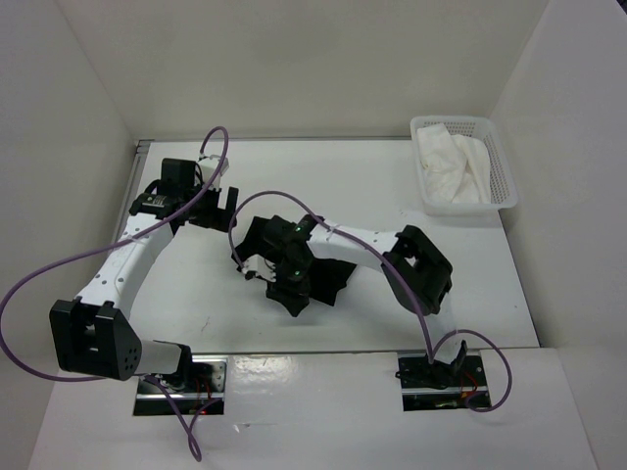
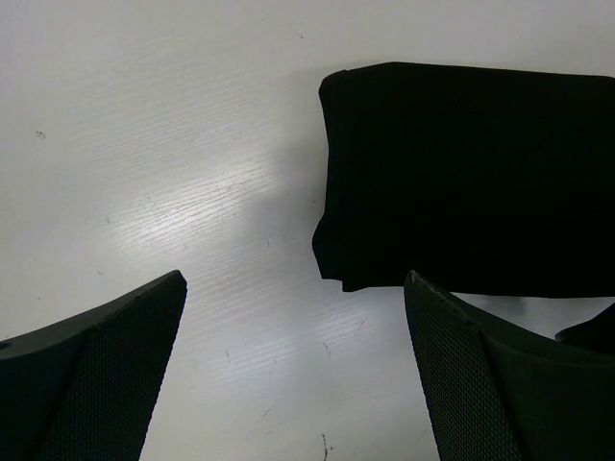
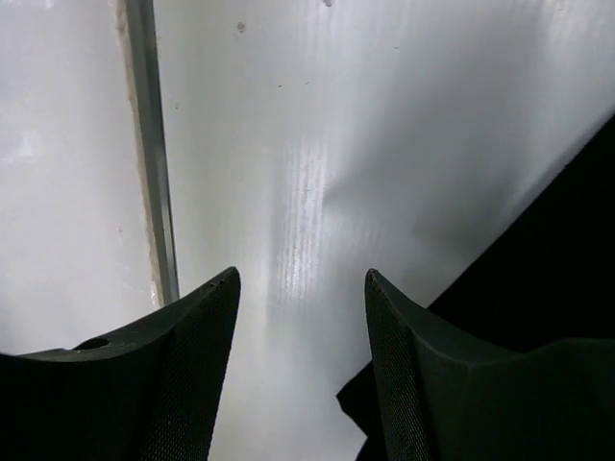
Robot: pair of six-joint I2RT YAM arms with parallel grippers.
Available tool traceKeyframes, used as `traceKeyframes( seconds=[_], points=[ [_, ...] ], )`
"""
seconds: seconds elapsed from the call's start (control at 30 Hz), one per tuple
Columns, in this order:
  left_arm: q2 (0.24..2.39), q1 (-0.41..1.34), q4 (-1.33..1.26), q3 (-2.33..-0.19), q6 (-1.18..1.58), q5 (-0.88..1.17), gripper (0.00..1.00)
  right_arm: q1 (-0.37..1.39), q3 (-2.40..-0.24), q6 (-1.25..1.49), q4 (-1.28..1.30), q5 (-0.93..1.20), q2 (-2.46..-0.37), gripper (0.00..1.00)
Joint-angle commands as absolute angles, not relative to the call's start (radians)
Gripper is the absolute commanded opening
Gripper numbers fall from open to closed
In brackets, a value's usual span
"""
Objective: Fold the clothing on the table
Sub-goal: Fold the skirt
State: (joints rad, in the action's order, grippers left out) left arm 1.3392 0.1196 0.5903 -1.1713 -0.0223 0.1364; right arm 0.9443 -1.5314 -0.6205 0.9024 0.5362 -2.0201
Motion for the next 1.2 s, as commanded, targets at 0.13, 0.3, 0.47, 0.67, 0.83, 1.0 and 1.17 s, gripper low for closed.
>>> traceKeyframes(
  seconds=[0.13,0.3,0.47,0.67,0.83,1.0,1.17],
  points=[
    [1.312,0.118,0.563,-1.164,-0.026,0.158,1.0,0.959,-1.589,-0.635,0.979,0.526,-1.981,0.6],
    [1.312,0.118,0.563,-1.164,-0.026,0.158,1.0,0.896,-1.542,-0.58,0.84,0.445,-1.823,0.61],
    [1.321,0.118,0.563,-1.164,-0.026,0.158,1.0,0.822,-1.513,-0.535,0.747,0.35,-1.813,0.75],
    [1.321,0.118,0.563,-1.164,-0.026,0.158,1.0,0.813,-1.503,-0.535,0.709,0.285,-1.9,0.86],
    [1.321,0.118,0.563,-1.164,-0.026,0.158,1.0,0.804,-1.514,-0.544,0.709,0.285,-1.977,0.91],
    [1.321,0.118,0.563,-1.164,-0.026,0.158,1.0,0.795,-1.523,-0.545,0.699,0.285,-1.987,0.95],
    [1.312,0.118,0.563,-1.164,-0.026,0.158,1.0,0.772,-1.551,-0.545,0.699,0.296,-1.987,0.96]
  ],
)
